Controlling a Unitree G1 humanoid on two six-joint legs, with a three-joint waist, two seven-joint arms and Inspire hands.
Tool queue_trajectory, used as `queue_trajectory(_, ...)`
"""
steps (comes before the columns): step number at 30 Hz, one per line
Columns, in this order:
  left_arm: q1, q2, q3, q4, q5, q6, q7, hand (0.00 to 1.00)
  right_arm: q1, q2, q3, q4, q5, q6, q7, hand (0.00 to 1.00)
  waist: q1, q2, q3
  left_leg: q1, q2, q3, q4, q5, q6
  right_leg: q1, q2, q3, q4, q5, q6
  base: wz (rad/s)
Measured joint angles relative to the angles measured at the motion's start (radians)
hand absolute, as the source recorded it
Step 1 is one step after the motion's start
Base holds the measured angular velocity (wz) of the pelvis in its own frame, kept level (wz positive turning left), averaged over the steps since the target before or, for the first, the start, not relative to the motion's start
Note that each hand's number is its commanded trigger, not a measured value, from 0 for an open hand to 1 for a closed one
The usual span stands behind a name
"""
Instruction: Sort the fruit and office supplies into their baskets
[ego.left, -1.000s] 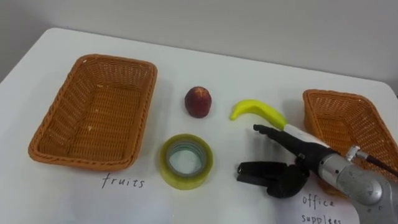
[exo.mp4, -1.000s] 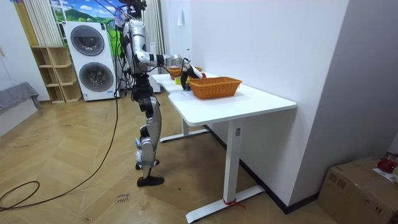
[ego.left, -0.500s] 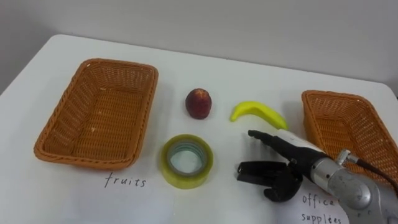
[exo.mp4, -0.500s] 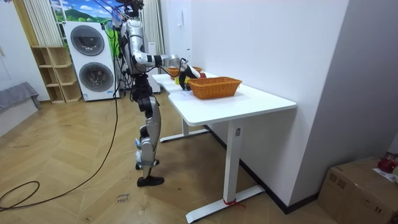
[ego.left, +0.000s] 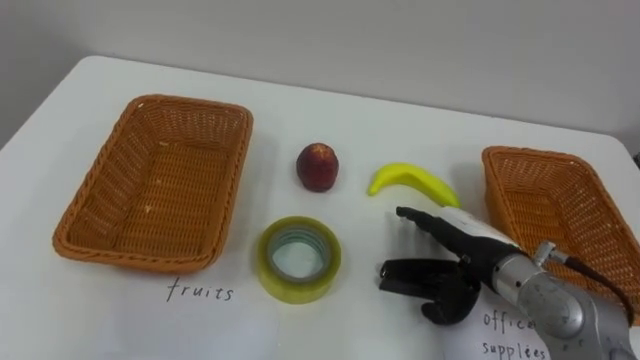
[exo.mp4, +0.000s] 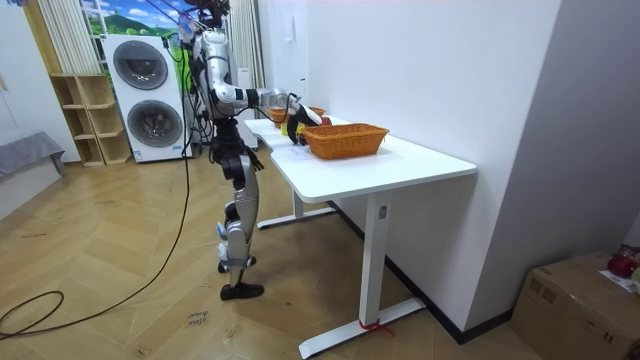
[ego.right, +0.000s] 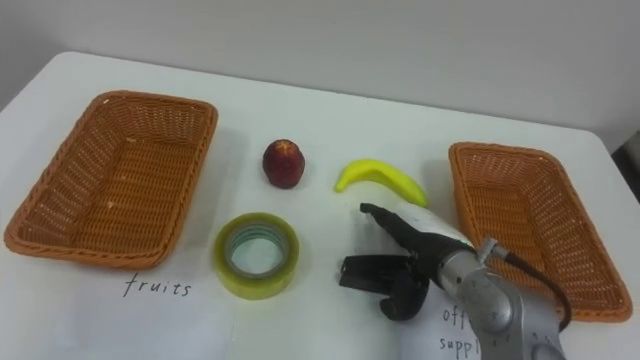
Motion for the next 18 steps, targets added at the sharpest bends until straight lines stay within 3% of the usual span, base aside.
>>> queue_trajectory(9,0.006,0.000,0.001,0.002,0.001,0.036,-0.002,0.00,0.001,0.018,0.013,-0.022,-0.043,0.049,0.048,0.00,0.001,-0.001,0.0007,-0.002,0.000,0.000,-0.001,0.000,0.000,-0.003,0.000,0.003,0.001,0.000,0.000,0.00)
queue_trajectory(18,0.008,0.000,0.002,0.001,0.014,0.055,0.002,0.00,-0.002,-0.006,0.019,0.027,-0.046,0.070,0.046,0.00,0.004,-0.009,0.0011,0.013,0.001,-0.001,-0.001,0.000,0.000,0.009,0.001,0.002,0.001,0.000,-0.001,0.00)
